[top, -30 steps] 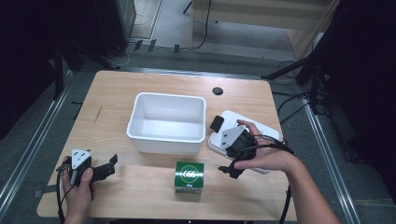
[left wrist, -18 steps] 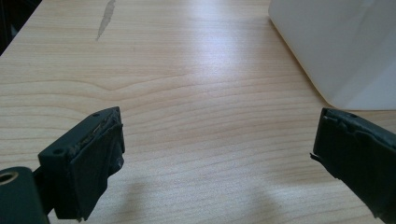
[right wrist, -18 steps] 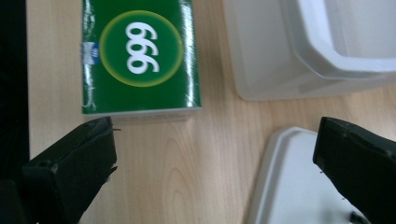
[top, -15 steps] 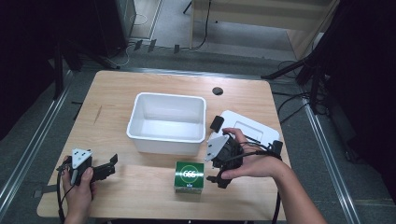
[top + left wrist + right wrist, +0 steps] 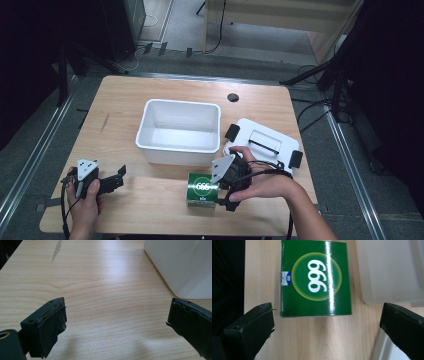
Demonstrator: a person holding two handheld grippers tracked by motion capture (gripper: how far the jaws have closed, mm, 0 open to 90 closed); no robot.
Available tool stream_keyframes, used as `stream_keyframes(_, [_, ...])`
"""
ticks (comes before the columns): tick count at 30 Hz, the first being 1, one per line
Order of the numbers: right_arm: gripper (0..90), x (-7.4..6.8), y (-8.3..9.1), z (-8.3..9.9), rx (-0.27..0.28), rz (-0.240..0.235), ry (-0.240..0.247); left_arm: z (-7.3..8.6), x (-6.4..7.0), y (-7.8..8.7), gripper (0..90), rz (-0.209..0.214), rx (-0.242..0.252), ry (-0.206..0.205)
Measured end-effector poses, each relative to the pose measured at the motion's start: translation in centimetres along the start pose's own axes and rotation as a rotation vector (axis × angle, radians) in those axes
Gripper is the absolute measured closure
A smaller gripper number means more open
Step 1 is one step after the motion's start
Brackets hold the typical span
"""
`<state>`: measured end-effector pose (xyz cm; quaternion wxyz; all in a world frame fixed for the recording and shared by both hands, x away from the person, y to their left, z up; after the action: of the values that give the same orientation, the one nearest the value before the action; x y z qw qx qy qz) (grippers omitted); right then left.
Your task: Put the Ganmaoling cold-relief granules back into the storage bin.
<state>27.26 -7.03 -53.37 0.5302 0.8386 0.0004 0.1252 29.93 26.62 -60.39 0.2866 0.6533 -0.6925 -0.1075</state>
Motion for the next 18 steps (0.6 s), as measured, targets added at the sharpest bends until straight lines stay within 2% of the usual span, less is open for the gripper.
stream_keyframes(9, [0.0,-0.6,-1.1,-0.4,-0.016,-0.026,-0.006,0.0,0.0,0.0,2.6,0.000,-0.003,-0.003])
stream_keyframes(14, [0.0,-0.6,-2.0,-0.6,-0.025,-0.029,0.001,0.0,0.0,-0.1,2.6,0.000,-0.002,0.000])
stream_keyframes(18, [0.0,-0.7,-2.6,-0.7,-0.035,-0.049,-0.004,0.0,0.0,-0.1,2.6,-0.002,-0.003,0.002])
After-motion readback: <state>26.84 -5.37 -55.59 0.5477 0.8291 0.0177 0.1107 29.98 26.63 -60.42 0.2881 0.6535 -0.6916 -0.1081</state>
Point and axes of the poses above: each handheld gripper's, and its own axes: y roughly backward along the jaws, z roughly out of its underside, x roughly to its right, the point moved 10 cm from there along -y, roughly forward along the jaws, and after that the axes turned 11 degrees about y, right-handed, at the moved point
